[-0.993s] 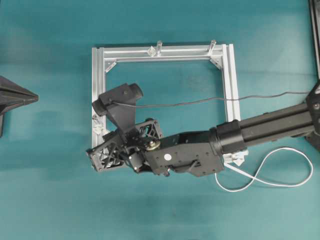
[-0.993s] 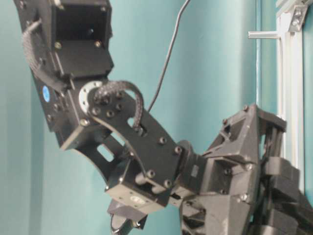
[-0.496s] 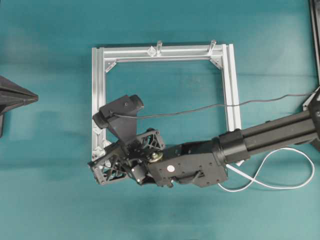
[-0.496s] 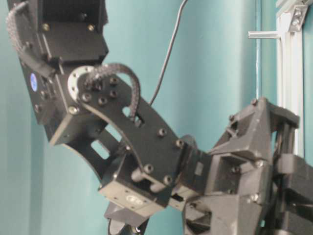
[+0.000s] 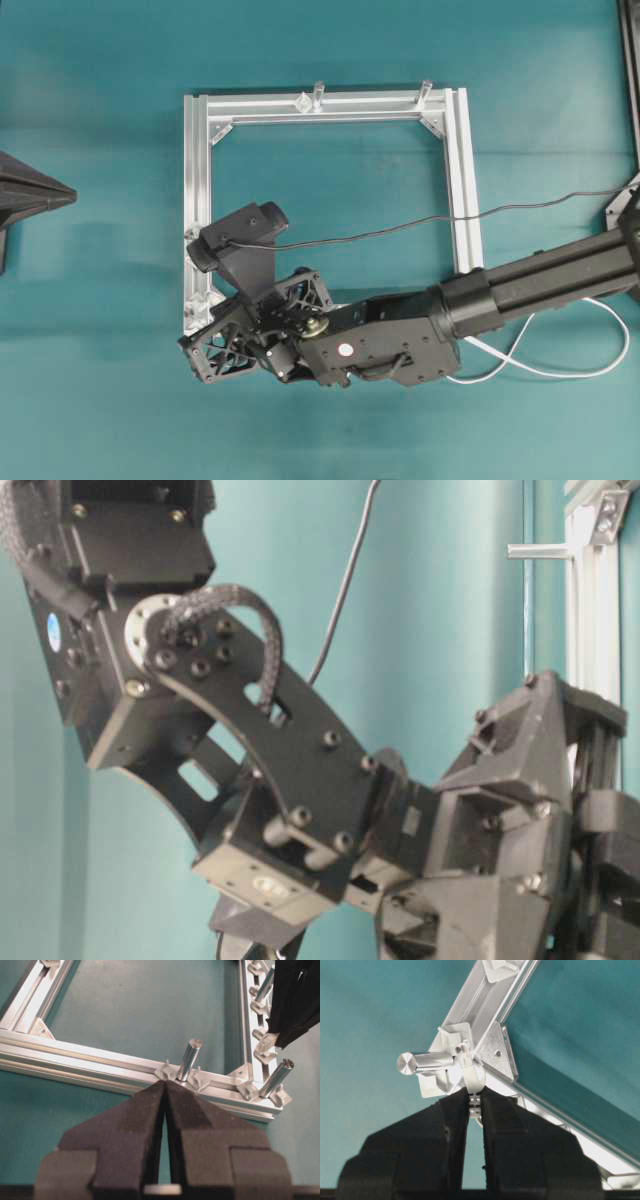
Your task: Move the cable alternately left and right between 8 closely spaced pins so it hooks onto each one.
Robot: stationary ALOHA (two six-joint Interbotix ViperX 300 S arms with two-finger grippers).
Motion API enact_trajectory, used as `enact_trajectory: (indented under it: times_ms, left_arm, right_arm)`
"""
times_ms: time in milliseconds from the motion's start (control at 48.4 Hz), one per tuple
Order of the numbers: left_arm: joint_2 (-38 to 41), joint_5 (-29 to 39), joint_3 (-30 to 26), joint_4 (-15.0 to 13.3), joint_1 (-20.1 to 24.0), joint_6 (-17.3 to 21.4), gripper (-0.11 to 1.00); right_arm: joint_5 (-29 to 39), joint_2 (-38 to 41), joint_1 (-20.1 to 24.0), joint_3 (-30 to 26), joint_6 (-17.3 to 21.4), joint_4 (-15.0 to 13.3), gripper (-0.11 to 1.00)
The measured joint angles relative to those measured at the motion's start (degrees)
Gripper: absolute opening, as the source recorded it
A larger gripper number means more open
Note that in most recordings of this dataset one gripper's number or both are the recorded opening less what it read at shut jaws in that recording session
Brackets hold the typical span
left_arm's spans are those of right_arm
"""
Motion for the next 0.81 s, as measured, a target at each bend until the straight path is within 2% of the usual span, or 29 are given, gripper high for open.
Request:
enact_trajectory:
  times_ms: [620, 806]
  left_arm:
    - [0.00, 0.00, 0.00, 0.00, 0.00, 0.00, 0.00]
    - [0.00, 0.00, -0.09, 0.00, 0.00, 0.00, 0.00]
  right_arm:
    - [0.09, 0.09, 0.18, 0.00, 0.09, 0.09, 0.09]
    - [0.00, 0.00, 1.58, -0.26, 1.49, 0.09, 0.09]
